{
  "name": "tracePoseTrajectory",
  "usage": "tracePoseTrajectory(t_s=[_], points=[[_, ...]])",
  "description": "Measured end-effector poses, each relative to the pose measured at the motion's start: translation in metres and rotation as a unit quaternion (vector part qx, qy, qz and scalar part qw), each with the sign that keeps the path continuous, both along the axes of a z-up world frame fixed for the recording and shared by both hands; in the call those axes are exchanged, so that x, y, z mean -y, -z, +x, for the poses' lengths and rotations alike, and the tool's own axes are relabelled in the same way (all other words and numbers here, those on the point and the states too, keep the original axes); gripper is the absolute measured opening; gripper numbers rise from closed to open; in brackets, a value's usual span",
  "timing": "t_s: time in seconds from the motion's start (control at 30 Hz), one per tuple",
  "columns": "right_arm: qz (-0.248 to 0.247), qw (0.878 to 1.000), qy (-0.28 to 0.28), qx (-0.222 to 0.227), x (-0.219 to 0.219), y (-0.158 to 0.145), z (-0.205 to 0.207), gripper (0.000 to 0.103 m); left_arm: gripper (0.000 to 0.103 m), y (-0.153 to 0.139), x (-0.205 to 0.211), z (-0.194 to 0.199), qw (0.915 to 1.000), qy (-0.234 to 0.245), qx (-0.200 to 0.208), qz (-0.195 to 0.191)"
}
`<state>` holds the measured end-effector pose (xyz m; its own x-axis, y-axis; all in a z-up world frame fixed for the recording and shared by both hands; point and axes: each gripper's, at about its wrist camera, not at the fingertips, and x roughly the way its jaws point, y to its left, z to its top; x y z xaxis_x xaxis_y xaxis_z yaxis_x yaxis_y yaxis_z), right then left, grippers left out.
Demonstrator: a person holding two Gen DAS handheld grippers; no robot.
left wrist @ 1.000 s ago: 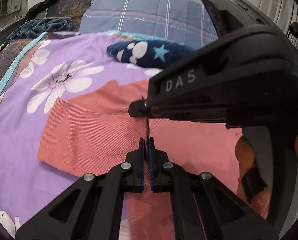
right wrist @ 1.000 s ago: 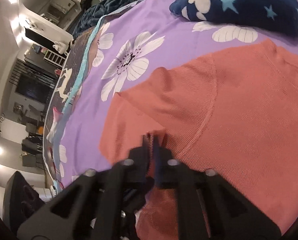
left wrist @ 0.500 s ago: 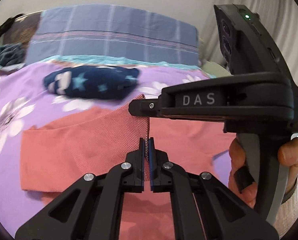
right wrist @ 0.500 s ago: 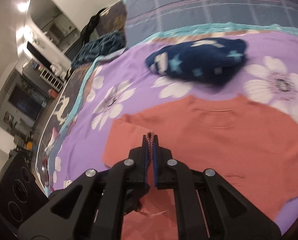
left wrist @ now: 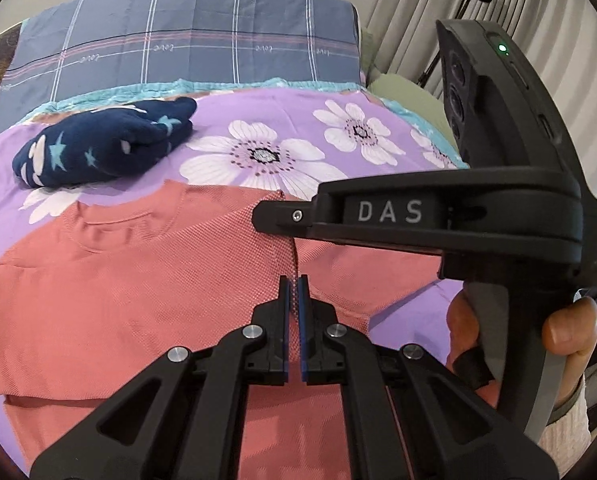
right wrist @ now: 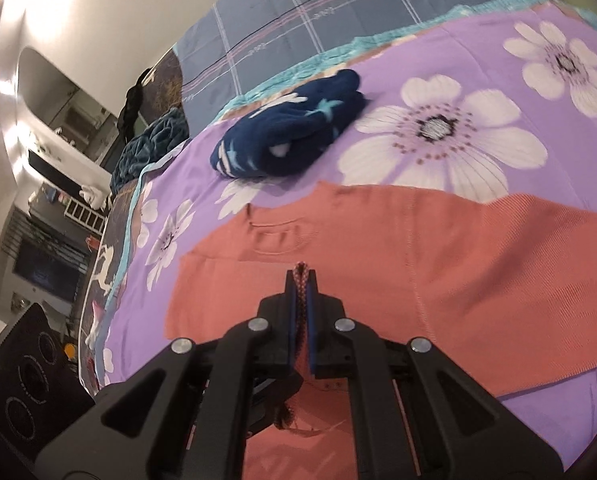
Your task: Fold small clothes
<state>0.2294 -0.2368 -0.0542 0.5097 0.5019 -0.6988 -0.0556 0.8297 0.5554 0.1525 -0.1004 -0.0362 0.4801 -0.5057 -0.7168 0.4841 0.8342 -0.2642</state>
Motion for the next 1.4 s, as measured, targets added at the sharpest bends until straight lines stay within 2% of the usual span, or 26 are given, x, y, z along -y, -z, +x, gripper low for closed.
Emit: tracePoseTrajectory(t_s=[0.3, 0.4, 0.43, 0.47, 0.53, 0.73, 0.87, 0.9, 0.93, 1.0, 1.03, 1.07, 1.1, 1.17, 1.23, 1.27, 1.33, 1.4], points=[[0.007, 1.000, 0.025, -0.014, 0.018, 0.024, 0.001, 0.005, 0.003, 0.028, 0.007, 0.024, 0.9994, -0.023, -0.024, 0.005], [-0.012, 0.997, 0.074, -0.009, 0.029, 0.031, -0.005, 0.016, 0.012, 0.041, -0.005, 0.032, 0.9981, -0.037, -0.048, -0.007], [-0.016, 0.997, 0.078, -0.009, 0.032, 0.033, -0.008, 0.019, 0.019, 0.044, -0.013, 0.033, 0.9971, -0.044, -0.060, -0.018], [-0.014, 0.997, 0.077, -0.010, 0.036, 0.035, -0.013, 0.019, 0.025, 0.045, -0.020, 0.033, 0.9965, -0.048, -0.063, -0.024], [-0.009, 0.997, 0.076, -0.008, 0.041, 0.036, -0.021, 0.019, 0.027, 0.045, -0.032, 0.030, 0.9962, -0.057, -0.059, -0.029], [-0.055, 0.995, 0.078, 0.011, 0.049, 0.036, -0.054, 0.019, 0.027, 0.056, -0.048, 0.024, 0.9958, -0.074, -0.054, 0.012], [-0.064, 0.988, 0.142, 0.008, 0.084, 0.039, -0.083, 0.019, 0.027, 0.083, -0.046, 0.023, 0.9930, -0.073, -0.059, 0.072], [-0.062, 0.982, 0.177, 0.006, 0.102, 0.039, -0.094, 0.019, 0.027, 0.091, -0.045, 0.023, 0.9924, -0.071, -0.062, 0.079], [-0.065, 0.976, 0.207, 0.003, 0.115, 0.039, -0.101, 0.019, 0.028, 0.094, -0.045, 0.020, 0.9932, -0.073, -0.046, 0.078], [-0.095, 0.953, 0.288, 0.001, 0.143, 0.036, -0.120, 0.019, 0.032, 0.094, -0.044, 0.016, 0.9938, -0.073, -0.032, 0.077], [-0.139, 0.932, 0.334, 0.004, 0.158, 0.032, -0.131, 0.019, 0.033, 0.094, -0.044, 0.015, 0.9938, -0.075, -0.030, 0.077], [-0.176, 0.916, 0.359, 0.003, 0.164, 0.029, -0.136, 0.019, 0.033, 0.094, -0.043, 0.015, 0.9936, -0.076, -0.027, 0.080], [-0.232, 0.891, 0.389, -0.007, 0.174, 0.027, -0.142, 0.019, 0.033, 0.094, -0.042, 0.014, 0.9934, -0.075, -0.024, 0.083], [-0.267, 0.868, 0.417, -0.025, 0.190, 0.028, -0.147, 0.019, 0.033, 0.093, -0.041, 0.014, 0.9934, -0.073, -0.020, 0.086], [-0.262, 0.854, 0.448, -0.035, 0.208, 0.030, -0.151, 0.019, 0.033, 0.093, -0.043, 0.015, 0.9937, -0.073, -0.022, 0.083], [-0.266, 0.842, 0.467, -0.040, 0.218, 0.030, -0.150, 0.019, 0.033, 0.093, -0.042, 0.015, 0.9938, -0.073, -0.023, 0.081], [-0.287, 0.826, 0.482, -0.050, 0.230, 0.033, -0.143, 0.019, 0.033, 0.093, -0.043, 0.014, 0.9940, -0.071, -0.023, 0.080], [-0.300, 0.822, 0.478, -0.072, 0.241, 0.040, -0.129, 0.020, 0.033, 0.092, -0.042, 0.014, 0.9942, -0.068, -0.024, 0.080]])
